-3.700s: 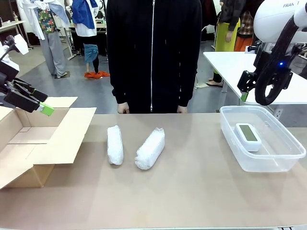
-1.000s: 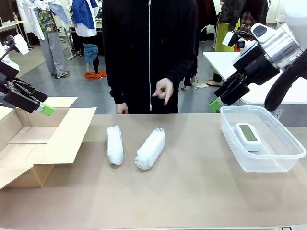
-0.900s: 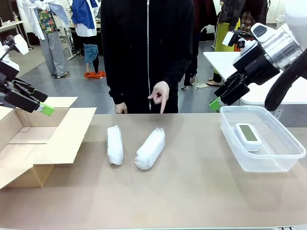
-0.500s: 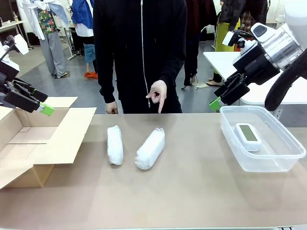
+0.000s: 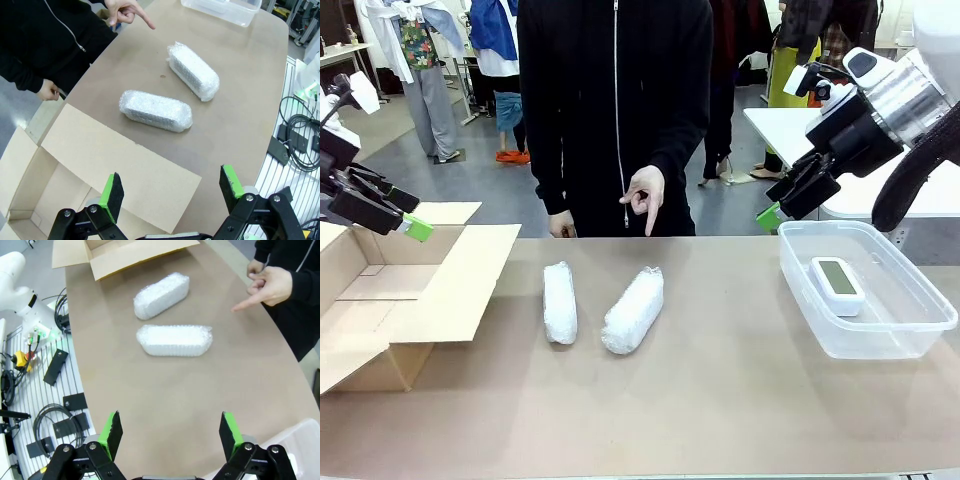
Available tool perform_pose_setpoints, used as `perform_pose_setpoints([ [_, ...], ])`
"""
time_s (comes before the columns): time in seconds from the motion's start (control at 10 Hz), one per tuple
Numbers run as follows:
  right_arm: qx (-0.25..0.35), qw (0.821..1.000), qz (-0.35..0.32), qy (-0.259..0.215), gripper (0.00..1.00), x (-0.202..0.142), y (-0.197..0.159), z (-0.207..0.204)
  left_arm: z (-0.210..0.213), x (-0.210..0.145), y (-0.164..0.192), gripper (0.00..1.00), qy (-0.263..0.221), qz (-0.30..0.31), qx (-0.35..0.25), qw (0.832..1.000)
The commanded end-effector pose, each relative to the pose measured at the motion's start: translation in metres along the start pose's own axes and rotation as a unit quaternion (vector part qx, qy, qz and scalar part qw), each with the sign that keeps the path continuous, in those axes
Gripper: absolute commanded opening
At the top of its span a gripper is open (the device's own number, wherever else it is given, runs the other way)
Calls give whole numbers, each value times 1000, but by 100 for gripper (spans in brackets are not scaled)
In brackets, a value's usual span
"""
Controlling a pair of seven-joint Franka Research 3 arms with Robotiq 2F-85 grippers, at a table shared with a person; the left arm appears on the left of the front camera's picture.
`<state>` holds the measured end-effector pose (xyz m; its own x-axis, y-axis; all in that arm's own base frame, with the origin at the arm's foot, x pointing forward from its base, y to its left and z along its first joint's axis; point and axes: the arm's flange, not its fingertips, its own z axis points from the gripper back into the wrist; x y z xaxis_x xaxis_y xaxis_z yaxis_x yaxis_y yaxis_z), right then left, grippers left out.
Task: Separate and place wrapped and unwrapped clocks.
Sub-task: Pick up the Digital clock indicated by the person.
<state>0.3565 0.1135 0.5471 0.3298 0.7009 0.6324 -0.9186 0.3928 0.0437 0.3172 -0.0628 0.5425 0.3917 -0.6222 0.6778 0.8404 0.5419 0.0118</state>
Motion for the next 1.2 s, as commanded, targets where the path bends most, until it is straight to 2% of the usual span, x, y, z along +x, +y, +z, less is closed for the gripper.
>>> perform_pose_setpoints([
  [0.0,4,1000,9,3,100,-1,-3,4,0,0,1,100,-4,2,-8,1000],
  [0.1,4,1000,9,3,100,-1,-3,4,0,0,0,100,0,0,0,1000],
  [0.3,4,1000,9,3,100,-1,-3,4,-43,49,-16,100,57,-1,-49,997],
  [0.5,4,1000,9,3,100,-1,-3,4,-98,97,-38,100,124,27,-74,989],
  [0.7,4,1000,9,3,100,-1,-3,4,-156,125,-55,100,170,78,-66,980],
  [0.8,4,1000,9,3,100,-1,-3,4,-185,131,-59,100,183,106,-55,976],
  [0.9,4,1000,9,3,100,-1,-3,4,-214,135,-64,100,182,120,-83,972],
  [1.0,4,1000,9,3,100,-1,-3,4,-228,137,-66,100,165,125,-67,976],
  [1.1,4,1000,9,3,100,-1,-3,4,-204,124,-72,100,187,96,-74,975],
])
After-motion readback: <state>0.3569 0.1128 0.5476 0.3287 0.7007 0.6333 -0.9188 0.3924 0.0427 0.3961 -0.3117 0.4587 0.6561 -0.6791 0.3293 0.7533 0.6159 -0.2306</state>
